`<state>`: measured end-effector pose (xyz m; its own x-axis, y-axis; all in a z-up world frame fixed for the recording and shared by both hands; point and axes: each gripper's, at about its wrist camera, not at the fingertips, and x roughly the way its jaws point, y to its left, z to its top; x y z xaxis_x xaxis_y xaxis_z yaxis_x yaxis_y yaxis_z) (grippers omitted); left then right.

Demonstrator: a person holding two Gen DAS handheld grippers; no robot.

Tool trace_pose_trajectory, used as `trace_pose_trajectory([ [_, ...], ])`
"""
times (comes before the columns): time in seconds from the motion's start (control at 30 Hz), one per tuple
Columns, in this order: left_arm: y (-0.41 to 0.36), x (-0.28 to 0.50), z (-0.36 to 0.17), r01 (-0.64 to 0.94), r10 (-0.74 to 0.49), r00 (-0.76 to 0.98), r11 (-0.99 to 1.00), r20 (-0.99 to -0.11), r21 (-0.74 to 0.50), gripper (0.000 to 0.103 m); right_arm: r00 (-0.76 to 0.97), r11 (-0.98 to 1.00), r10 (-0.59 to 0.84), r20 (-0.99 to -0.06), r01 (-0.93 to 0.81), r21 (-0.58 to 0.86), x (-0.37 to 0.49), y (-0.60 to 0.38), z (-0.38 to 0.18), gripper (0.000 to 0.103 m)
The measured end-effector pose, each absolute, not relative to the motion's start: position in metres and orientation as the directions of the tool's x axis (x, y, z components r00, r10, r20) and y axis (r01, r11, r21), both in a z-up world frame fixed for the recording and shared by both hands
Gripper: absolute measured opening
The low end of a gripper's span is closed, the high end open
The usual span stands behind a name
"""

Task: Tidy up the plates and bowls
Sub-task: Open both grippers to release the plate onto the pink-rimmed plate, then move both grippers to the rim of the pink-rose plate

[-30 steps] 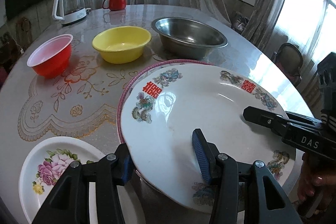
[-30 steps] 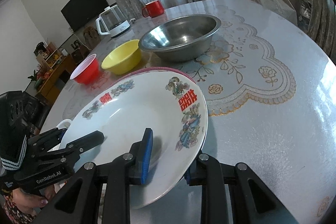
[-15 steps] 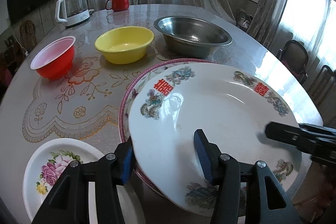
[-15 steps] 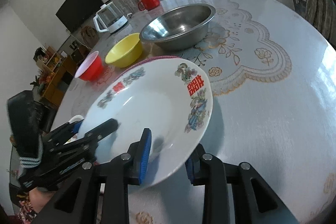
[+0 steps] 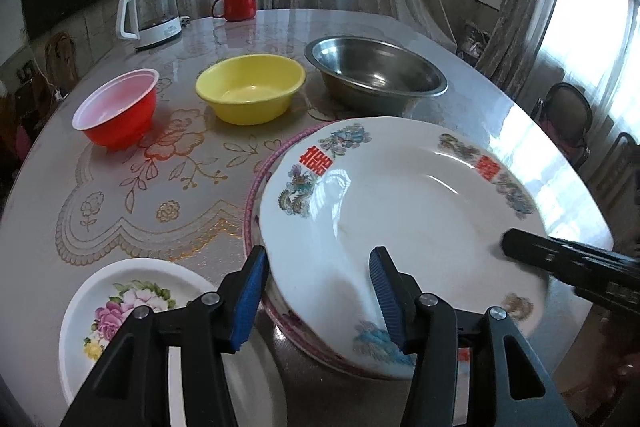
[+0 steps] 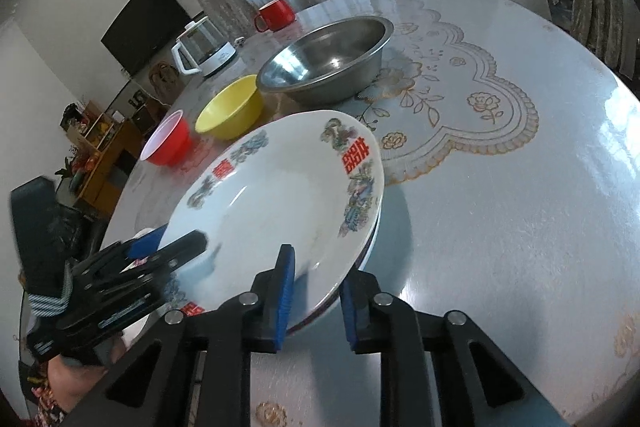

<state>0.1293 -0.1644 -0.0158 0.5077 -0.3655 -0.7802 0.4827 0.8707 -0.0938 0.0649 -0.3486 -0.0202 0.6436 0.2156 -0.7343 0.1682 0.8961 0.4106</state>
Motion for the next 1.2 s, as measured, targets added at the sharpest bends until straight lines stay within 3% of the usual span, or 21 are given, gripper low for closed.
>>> trace_pose_trajectory([
  [0.07, -0.163, 0.126, -0.011, 0.472, -0.35, 0.536, 0.879, -0.768, -0.07, 0.073, 0.637, 0.897, 0.217, -0.74, 0.17, 0.409, 0.07, -0.348, -0.023, 0.019],
  [0.1, -0.162, 0.124, -0.008, 0.473, -0.347, 0.551, 0.879, -0.759, -0.058, 0.073, 0.635, 0.897, 0.219, -0.741, 0.168, 0.409, 0.073, -0.347, -0.026, 0.019],
  [1.03, -0.082, 0.114, 0.004, 0.335, -0.338, 0.617, 0.93, -0.71, -0.151, 0.077, 0.619, 0.89, 0.236, -0.749, 0.171, 0.422, 0.054, -0.331, -0.018, 0.024],
  [1.2, -0.058, 0.109, 0.002, 0.288, -0.322, 0.629, 0.942, -0.707, -0.173, 0.077, 0.646, 0.909, 0.157, -0.747, 0.202, 0.365, 0.041, -0.332, -0.009, 0.026],
])
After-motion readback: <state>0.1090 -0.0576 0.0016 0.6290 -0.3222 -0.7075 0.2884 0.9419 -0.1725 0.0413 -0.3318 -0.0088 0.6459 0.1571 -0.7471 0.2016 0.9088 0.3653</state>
